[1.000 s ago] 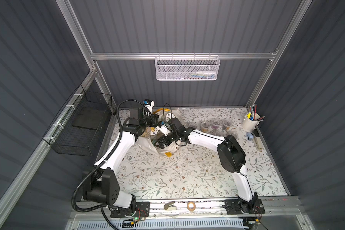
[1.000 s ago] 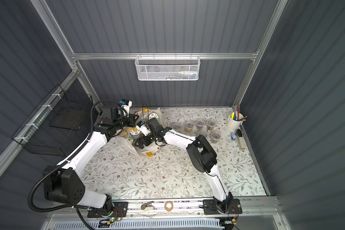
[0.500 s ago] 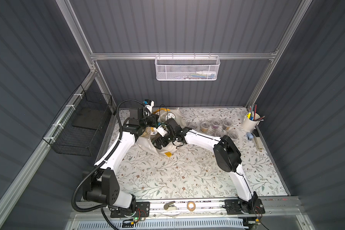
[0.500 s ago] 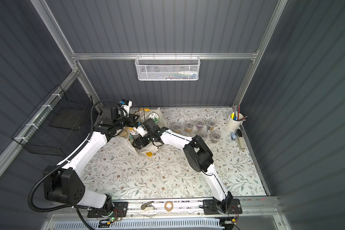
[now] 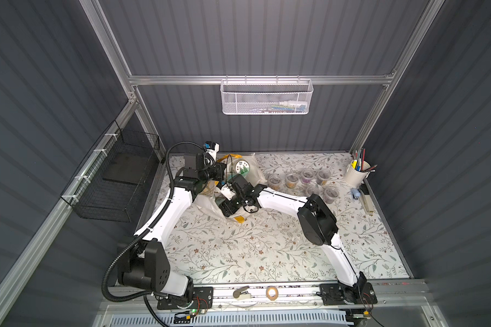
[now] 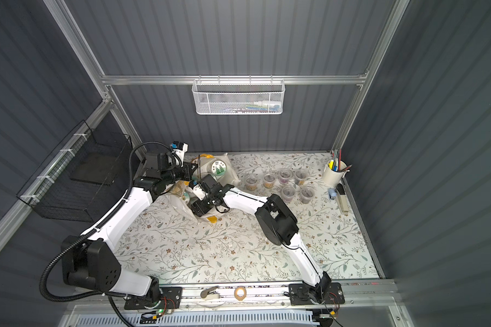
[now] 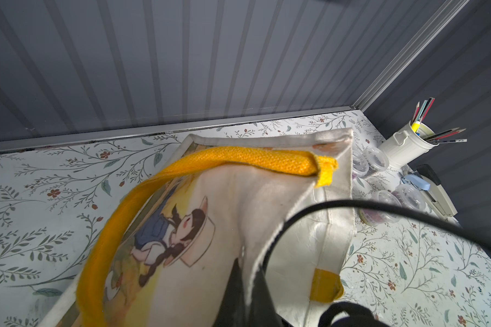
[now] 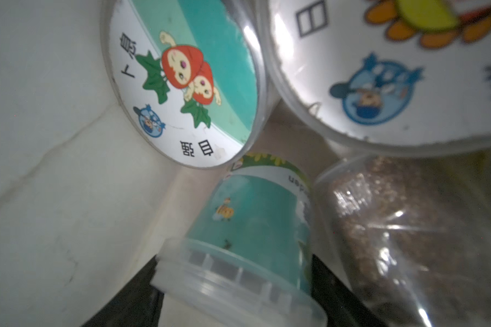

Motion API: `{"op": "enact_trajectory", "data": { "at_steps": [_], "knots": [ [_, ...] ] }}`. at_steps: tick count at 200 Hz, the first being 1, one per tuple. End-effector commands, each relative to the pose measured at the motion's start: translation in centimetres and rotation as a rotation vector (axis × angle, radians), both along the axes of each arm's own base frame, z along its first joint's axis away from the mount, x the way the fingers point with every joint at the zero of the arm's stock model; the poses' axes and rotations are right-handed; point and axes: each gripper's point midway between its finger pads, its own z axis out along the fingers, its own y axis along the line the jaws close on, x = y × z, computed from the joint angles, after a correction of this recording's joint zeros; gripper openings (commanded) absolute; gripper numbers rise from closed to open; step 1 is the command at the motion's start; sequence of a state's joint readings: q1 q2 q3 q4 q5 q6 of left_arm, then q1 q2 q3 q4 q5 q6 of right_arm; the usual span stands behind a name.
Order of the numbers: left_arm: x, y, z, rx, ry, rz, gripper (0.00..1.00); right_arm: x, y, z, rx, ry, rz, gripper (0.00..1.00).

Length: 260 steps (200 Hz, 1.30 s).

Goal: Take out the seed jars from the canvas bag
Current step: Pick up the seed jar from the canvas bag.

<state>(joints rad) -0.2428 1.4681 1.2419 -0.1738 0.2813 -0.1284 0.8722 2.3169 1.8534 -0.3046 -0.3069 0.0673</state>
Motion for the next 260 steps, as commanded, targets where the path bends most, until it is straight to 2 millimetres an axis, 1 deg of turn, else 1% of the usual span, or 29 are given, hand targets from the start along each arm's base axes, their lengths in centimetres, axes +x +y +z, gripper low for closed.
{"op": "enact_trajectory", "data": {
  "at_steps": [1, 28, 46, 50, 76, 100, 151, 168, 181, 198, 204, 234, 260],
  "knots": [
    [-0.7, -0.3, 2.2, -0.036, -0.059, -0.016, 0.00, 0.8, -0.6, 0.1, -0.013, -0.016, -0.039, 0.76],
    [-0.9, -0.3, 2.3, -0.035, -0.060, -0.016, 0.00, 0.9, -0.7, 1.6, 0.035, -0.002, -0.049, 0.74],
    [-1.0, -0.3, 2.2, -0.034, -0.059, -0.015, 0.00, 1.5, -1.1, 2.4, 0.071, 0.016, -0.071, 0.73],
    [-0.9, -0.2, 2.2, -0.033, -0.059, -0.014, 0.00, 1.1, -0.9, 2.7, 0.093, 0.039, -0.052, 0.72],
    [-1.0, -0.2, 2.3, -0.031, -0.063, -0.013, 0.00, 1.2, -1.5, 3.5, 0.116, 0.046, -0.059, 0.72],
    [-0.9, -0.2, 2.4, -0.031, -0.064, -0.014, 0.00, 1.3, -2.0, 5.1, 0.149, 0.039, -0.061, 0.72],
    [-0.7, -0.3, 2.4, -0.032, -0.062, -0.015, 0.00, 1.8, -3.2, 6.1, 0.160, 0.048, -0.077, 0.73],
    [-0.6, -0.3, 2.4, -0.030, -0.064, -0.015, 0.00, 1.9, -4.2, 7.0, 0.167, 0.046, -0.088, 0.73],
    [-0.6, -0.2, 2.5, -0.028, -0.067, -0.012, 0.00, 2.1, -5.4, 7.7, 0.172, 0.057, -0.100, 0.73],
    [-0.6, -0.2, 2.3, -0.024, -0.066, -0.009, 0.00, 1.9, -6.9, 8.7, 0.184, 0.090, -0.105, 0.73],
    [-0.5, -0.2, 2.2, -0.023, -0.064, -0.009, 0.00, 1.8, -7.6, 9.3, 0.196, 0.098, -0.108, 0.73],
    [-0.4, -0.2, 2.0, -0.022, -0.062, -0.006, 0.00, 0.0, -10.2, 11.2, 0.228, 0.136, -0.099, 0.73],
    [-0.3, -0.1, 1.9, -0.017, -0.064, -0.001, 0.00, -2.2, -12.2, 11.8, 0.234, 0.168, -0.088, 0.73]
  ]
}}
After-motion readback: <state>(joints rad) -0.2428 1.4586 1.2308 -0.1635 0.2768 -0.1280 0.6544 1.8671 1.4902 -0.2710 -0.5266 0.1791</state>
